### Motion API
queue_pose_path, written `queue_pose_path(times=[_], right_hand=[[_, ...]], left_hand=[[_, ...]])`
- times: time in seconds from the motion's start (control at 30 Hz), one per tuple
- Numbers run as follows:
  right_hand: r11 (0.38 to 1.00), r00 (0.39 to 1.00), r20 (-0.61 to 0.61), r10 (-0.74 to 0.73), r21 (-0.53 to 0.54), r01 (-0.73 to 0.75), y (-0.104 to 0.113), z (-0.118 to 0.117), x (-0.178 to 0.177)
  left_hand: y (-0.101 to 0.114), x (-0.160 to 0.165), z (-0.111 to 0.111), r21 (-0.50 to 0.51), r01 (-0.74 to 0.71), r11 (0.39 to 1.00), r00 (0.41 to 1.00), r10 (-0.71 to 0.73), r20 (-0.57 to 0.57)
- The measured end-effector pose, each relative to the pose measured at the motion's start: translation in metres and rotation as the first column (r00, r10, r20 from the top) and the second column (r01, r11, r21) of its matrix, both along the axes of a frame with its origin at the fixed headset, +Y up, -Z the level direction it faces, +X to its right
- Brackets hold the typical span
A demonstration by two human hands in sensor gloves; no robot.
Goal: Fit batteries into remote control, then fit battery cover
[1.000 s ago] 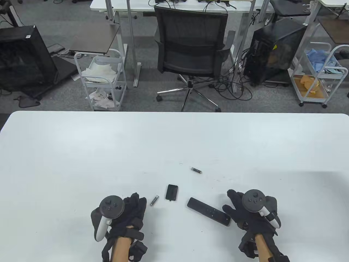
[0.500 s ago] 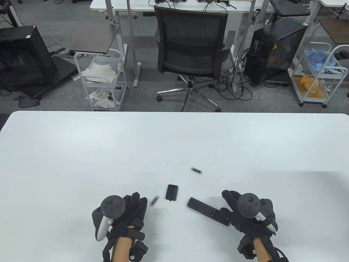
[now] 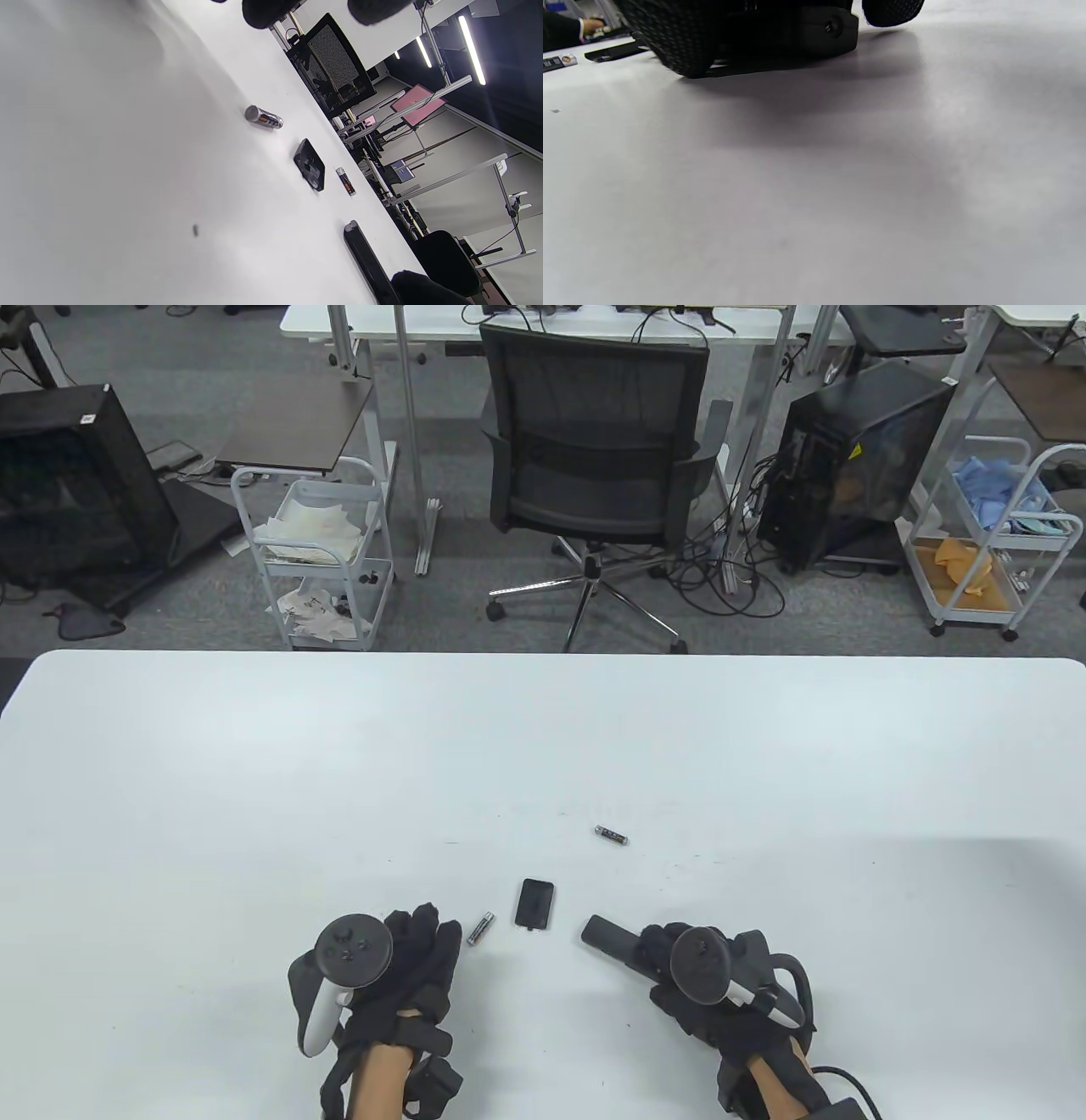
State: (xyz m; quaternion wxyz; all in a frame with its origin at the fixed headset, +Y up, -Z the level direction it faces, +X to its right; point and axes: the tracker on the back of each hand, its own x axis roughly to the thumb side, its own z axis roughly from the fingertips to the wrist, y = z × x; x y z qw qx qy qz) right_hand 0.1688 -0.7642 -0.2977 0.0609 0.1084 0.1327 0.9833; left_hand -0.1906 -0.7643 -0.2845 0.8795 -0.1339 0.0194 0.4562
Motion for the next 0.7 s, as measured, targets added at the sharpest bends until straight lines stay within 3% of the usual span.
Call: queue_pose_path(times=[0.17,0.27,0.3,0.47,0.53,0.6,0.7], right_hand=[[0.992,0.992,-0.068,0.107,0.078,-0.101,0.002,0.000,-0.007],[0.973,0.985,-0.069,0.161,0.177,-0.146,0.001,0.002,-0.010],[0.979,0.986,-0.077,0.151,0.151,-0.138,0.001,0.001,-0.008],[0.989,0.999,-0.038,-0.028,0.143,0.033,0.008,-0.003,0.011],[0.966,0.983,-0.019,-0.181,0.182,0.181,0.021,-0.002,0.028],[0.893,0.909,-0.003,-0.418,0.183,0.411,0.031,0.000,0.045],[0.658,0.657,0.035,-0.753,0.054,0.751,0.036,0.001,0.068]], left_hand=[[-0.001,0.001,-0.001,-0.006,-0.008,1.000,1.000,0.008,0.013],[-0.002,0.003,-0.002,-0.015,-0.011,1.000,1.000,0.012,0.025],[-0.003,0.003,-0.003,-0.016,-0.013,1.000,1.000,0.013,0.026],[-0.002,0.005,-0.004,0.003,0.008,1.000,0.999,-0.008,0.033],[0.000,0.007,-0.004,0.028,0.020,0.999,0.999,-0.021,0.034],[0.003,0.010,-0.005,0.069,0.042,0.997,0.998,-0.045,0.036],[0.010,0.017,-0.004,0.146,0.122,0.982,0.992,-0.125,0.013]])
